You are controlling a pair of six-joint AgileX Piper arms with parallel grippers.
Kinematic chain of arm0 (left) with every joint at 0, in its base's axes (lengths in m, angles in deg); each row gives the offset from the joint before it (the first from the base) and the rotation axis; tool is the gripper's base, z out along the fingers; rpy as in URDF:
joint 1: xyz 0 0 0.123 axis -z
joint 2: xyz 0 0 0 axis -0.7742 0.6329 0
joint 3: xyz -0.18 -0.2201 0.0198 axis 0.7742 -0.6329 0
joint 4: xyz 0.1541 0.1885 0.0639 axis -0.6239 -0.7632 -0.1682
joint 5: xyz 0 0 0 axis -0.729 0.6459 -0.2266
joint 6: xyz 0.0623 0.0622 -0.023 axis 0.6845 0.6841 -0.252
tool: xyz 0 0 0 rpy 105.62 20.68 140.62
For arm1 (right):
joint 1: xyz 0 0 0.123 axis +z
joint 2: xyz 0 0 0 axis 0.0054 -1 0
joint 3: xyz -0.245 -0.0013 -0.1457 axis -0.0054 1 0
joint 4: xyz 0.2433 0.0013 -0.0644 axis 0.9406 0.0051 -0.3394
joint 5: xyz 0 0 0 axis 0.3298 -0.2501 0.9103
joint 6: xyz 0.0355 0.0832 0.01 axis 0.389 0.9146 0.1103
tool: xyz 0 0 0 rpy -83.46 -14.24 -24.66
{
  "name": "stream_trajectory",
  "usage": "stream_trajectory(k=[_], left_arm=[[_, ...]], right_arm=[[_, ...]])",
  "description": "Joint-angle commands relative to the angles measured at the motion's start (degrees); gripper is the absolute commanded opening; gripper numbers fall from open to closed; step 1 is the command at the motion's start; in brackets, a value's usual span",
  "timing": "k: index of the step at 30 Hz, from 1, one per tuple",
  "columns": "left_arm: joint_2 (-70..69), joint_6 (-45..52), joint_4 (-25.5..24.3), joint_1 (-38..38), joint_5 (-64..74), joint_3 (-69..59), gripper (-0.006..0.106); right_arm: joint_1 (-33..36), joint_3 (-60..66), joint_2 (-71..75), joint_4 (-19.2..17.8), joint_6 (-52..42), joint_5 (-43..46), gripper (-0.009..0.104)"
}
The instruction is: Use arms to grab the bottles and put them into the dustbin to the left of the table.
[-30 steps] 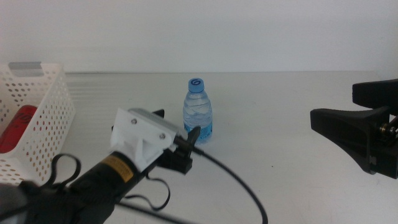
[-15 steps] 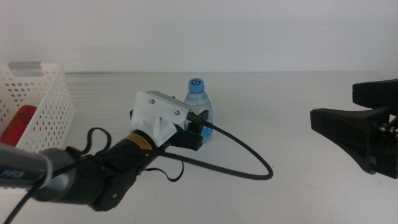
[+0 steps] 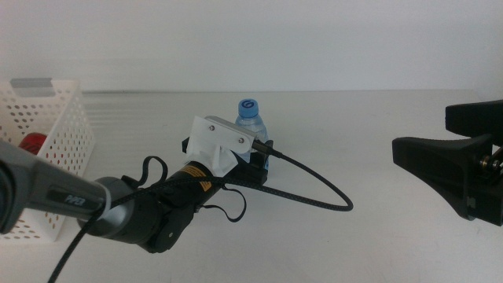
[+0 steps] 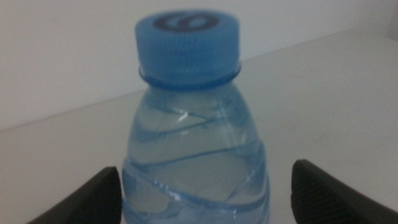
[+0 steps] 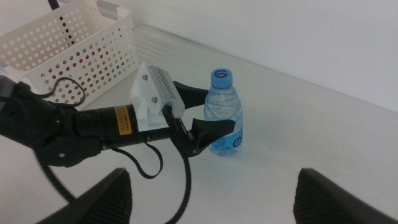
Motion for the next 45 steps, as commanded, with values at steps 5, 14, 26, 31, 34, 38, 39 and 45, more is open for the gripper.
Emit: stream_trajectory(k=[5, 14, 26, 31, 34, 38, 39, 45], left_arm=[[0.8, -2.3, 1.5, -0.1, -4.8, 3.3, 0.088], [4.8, -2.5, 1.5, -0.8, -4.9, 7.6, 0.088], [5.0, -4.2, -3.6, -1.4, -6.5, 7.7, 0.012], [0.9, -3.7, -3.6, -1.3, -6.0, 5.3, -0.005], [-3.4, -2.4, -3.4, -1.3, -5.4, 2.9, -0.005], [-10.1, -2.2, -3.0, -1.3, -1.1, -0.6, -0.005], [-12.2, -2.1, -3.0, -1.3, 0.2, -1.5, -0.005], [-24.7, -0.7, -2.7, -1.8, 16.0, -3.1, -0.005]], right_arm=[[-0.3, -1.5, 0.3, -0.2, -0.3, 4.3, 0.068], [-0.3, -1.5, 0.3, -0.2, -0.3, 4.3, 0.068], [-0.3, -1.5, 0.3, -0.2, -0.3, 4.3, 0.068], [-0.3, -1.5, 0.3, -0.2, -0.3, 4.3, 0.068], [-0.3, -1.5, 0.3, -0.2, -0.3, 4.3, 0.068], [-0.3, -1.5, 0.3, -0.2, -0.3, 4.3, 0.068], [-0.3, -1.5, 0.3, -0.2, -0.3, 4.3, 0.068], [-0.3, -1.5, 0.3, -0.2, -0.3, 4.3, 0.068]])
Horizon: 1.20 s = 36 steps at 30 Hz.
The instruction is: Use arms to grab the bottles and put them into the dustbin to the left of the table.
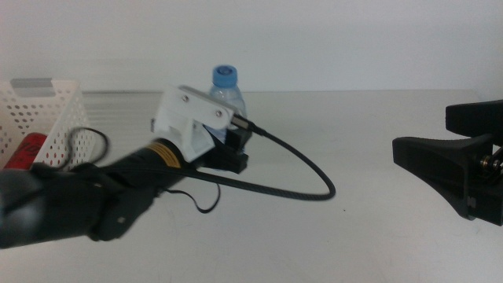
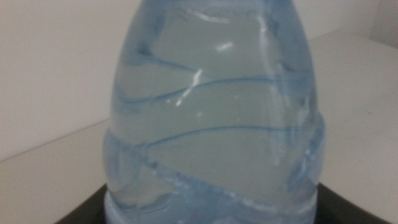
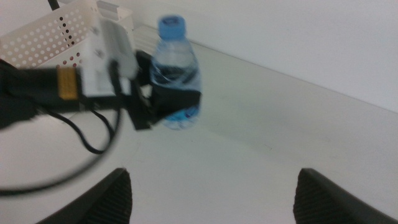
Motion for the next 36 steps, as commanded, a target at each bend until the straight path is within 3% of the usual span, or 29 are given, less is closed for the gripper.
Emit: stream_trajectory(k=[1, 15, 28, 36], left_arm=[[-7.6, 0.5, 1.3, -0.1, 1.1, 1.5, -0.005], [-25.2, 0.4, 0.9, -7.0, 45.5, 8.5, -0.005], [-18.9, 9.3, 1.2, -19.7, 80.2, 31.9, -0.005], [-11.5, 14.6, 1.2, -31.5, 88.7, 43.6, -0.005]], right_arm=[[-0.3, -1.5, 0.3, -0.3, -0.3, 4.3, 0.068], [-0.3, -1.5, 0.3, -0.4, -0.3, 4.3, 0.068], [-0.3, -1.5, 0.3, -0.4, -0.3, 4.3, 0.068], [-0.3, -1.5, 0.3, -0.4, -0.3, 4.3, 0.068]])
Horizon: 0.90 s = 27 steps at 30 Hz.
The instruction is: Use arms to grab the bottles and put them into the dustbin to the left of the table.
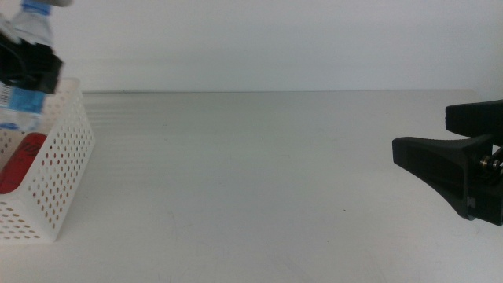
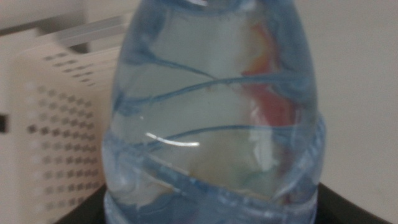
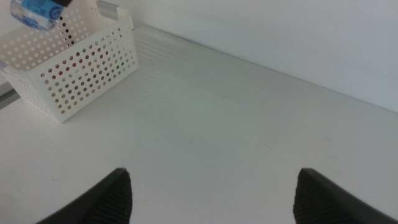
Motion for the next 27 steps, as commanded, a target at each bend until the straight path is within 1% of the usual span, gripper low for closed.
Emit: stream_trajectory(k=[1, 5, 11, 13, 23, 25, 27], left_arm=[[-0.2, 2.1, 0.0, -3.1, -1.6, 4.9, -0.005], [3.5, 4.1, 0.7, -8.4, 0.8, 7.0, -0.005], [9.2, 8.2, 6.3, -13.7, 0.9, 7.0, -0.005], [11.0, 8.2, 7.0, -14.2, 0.9, 7.0, -0.005], [18.9, 8.2, 7.1, -14.2, 0.1, 7.0, -0.004], [19.2, 8.2, 7.1, -14.2, -0.2, 6.9, -0.001], [19.4, 8.2, 7.1, -14.2, -0.7, 6.9, 0.005]], right_arm=[[-0.3, -1.5, 0.3, -0.4, -0.3, 4.3, 0.068], [-0.3, -1.5, 0.3, -0.4, -0.3, 4.3, 0.068], [-0.3, -1.5, 0.3, -0.4, -0.3, 4.3, 0.068], [-0.3, -1.5, 0.3, -0.4, -0.3, 4.3, 0.068], [-0.3, -1.5, 0.3, -0.4, -0.3, 4.3, 0.068], [-0.3, -1.5, 0.3, -0.4, -0.3, 4.3, 0.068], [-0.3, -1.5, 0.3, -0.4, -0.3, 4.3, 0.068]])
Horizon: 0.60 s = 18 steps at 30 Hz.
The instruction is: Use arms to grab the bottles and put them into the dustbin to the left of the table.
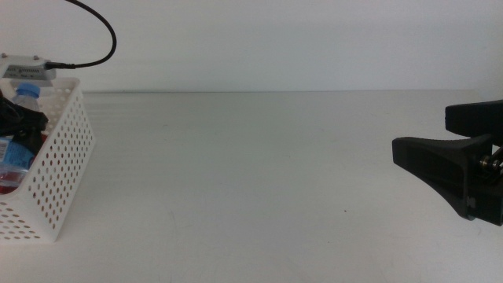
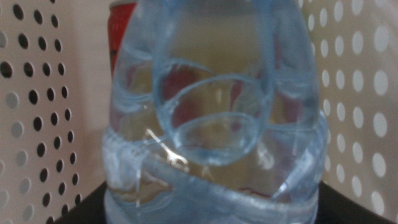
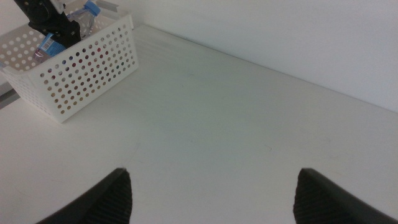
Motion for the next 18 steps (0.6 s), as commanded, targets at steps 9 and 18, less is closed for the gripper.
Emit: stream_trajectory(k=[9, 18], left_arm=[[-3.4, 2.5, 1.0, 0.1, -2.9, 2.3, 0.072], [-4.5, 1.8, 4.1, 0.1, -2.8, 2.3, 0.09]], right_arm=[[-0.3, -1.5, 0.3, -0.4, -0.3, 4.3, 0.068], [-0.3, -1.5, 0.3, -0.4, -0.3, 4.3, 0.068]])
